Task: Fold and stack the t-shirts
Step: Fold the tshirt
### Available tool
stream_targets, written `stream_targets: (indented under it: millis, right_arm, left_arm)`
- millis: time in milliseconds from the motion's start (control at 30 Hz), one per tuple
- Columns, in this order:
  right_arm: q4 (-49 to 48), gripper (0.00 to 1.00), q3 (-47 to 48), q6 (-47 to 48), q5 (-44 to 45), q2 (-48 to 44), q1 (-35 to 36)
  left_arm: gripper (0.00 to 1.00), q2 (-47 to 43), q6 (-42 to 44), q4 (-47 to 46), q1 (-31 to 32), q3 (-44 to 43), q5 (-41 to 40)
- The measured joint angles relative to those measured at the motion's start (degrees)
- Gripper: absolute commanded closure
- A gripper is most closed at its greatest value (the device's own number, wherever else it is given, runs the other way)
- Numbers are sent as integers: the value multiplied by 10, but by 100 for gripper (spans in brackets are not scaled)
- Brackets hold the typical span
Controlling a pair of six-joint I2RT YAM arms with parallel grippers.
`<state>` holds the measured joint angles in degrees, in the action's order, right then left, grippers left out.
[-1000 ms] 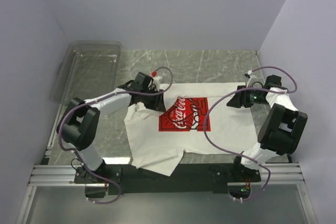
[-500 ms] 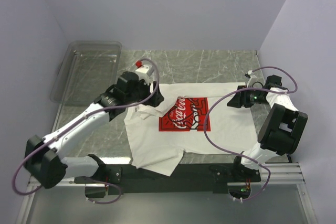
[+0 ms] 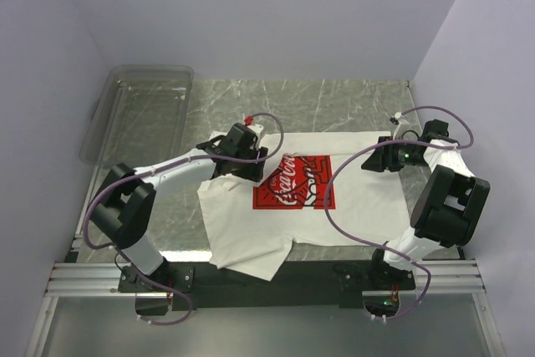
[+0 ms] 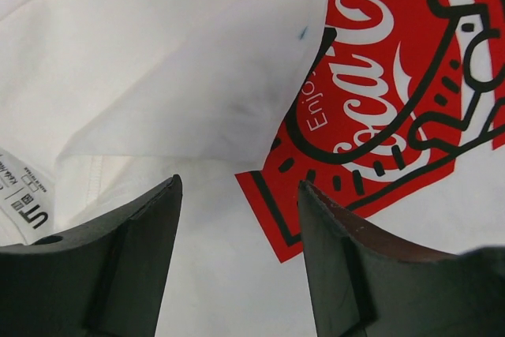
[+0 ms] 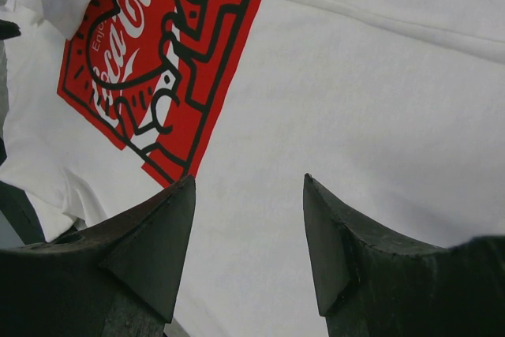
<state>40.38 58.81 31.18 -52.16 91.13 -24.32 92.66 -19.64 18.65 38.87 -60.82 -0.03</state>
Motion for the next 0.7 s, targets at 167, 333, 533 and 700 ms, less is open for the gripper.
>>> stream_targets:
  millis: [167, 333, 533, 700]
  right_arm:
    - [0, 36, 0, 0, 0, 0, 0]
    - [0, 36, 0, 0, 0, 1, 0]
    - [1, 36, 0, 0, 0, 1, 0]
    - [4, 36, 0, 0, 0, 1, 0]
  left_arm:
    - [34, 43, 6, -2, 16, -17, -11]
    - [41, 74, 9, -1, 29, -37, -24]
    - [67, 104, 13, 3, 38, -64, -47]
    - [82, 116, 18, 14, 43, -74, -61]
